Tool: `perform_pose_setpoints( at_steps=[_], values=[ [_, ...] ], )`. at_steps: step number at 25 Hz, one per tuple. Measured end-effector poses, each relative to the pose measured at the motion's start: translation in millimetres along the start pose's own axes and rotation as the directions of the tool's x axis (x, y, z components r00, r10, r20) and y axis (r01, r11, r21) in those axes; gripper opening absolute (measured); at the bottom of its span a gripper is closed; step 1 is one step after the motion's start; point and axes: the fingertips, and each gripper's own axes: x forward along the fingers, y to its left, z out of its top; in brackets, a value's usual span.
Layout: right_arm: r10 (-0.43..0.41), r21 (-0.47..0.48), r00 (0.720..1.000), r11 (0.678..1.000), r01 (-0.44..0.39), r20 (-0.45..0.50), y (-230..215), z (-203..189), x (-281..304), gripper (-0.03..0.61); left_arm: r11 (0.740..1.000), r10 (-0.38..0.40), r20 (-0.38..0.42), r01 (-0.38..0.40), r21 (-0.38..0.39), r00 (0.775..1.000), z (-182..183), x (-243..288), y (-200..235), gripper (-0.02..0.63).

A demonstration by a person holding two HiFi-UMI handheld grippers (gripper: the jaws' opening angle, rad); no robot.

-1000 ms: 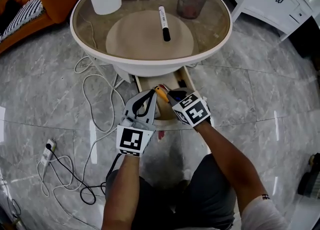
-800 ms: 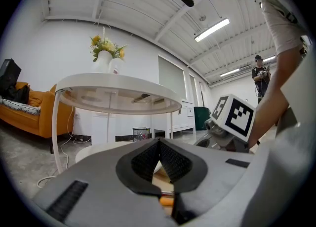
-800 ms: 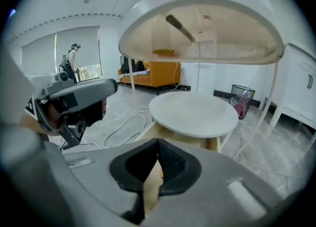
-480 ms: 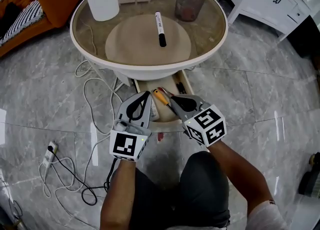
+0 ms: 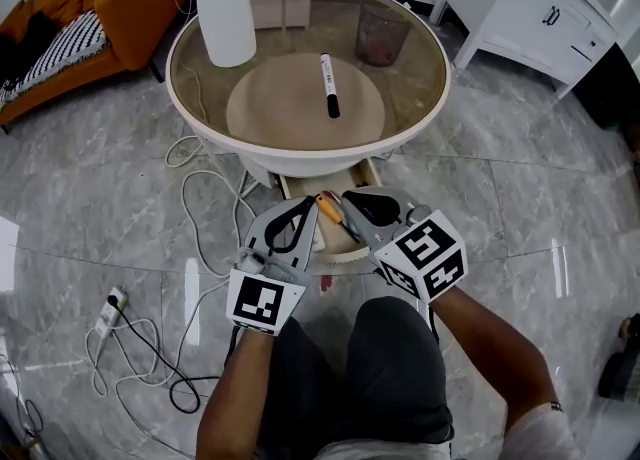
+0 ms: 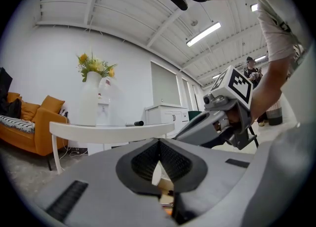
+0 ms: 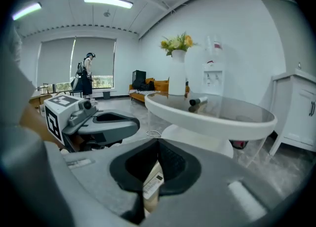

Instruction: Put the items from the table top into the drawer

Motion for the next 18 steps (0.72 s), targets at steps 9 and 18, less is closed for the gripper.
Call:
perform_pose_setpoints(
  at_steps=[9, 18],
  values=[
    [-0.029, -0.006, 0.999, 1.0, 0.029, 0.035, -6.9, 70.8, -17.0, 0.002, 0.999, -0.007, 0.042, 0.006, 0.036, 0.999, 53.7, 2.0, 9.5, 0.0],
    [-0.097, 0.042, 0.995, 0.994, 0.097, 0.005, -28.5, 110.2, -10.0, 0.002, 0.999, -0.02, 0.06, 0.018, 0.026, 0.998, 93.0, 12.7, 30.4, 0.0]
  ],
)
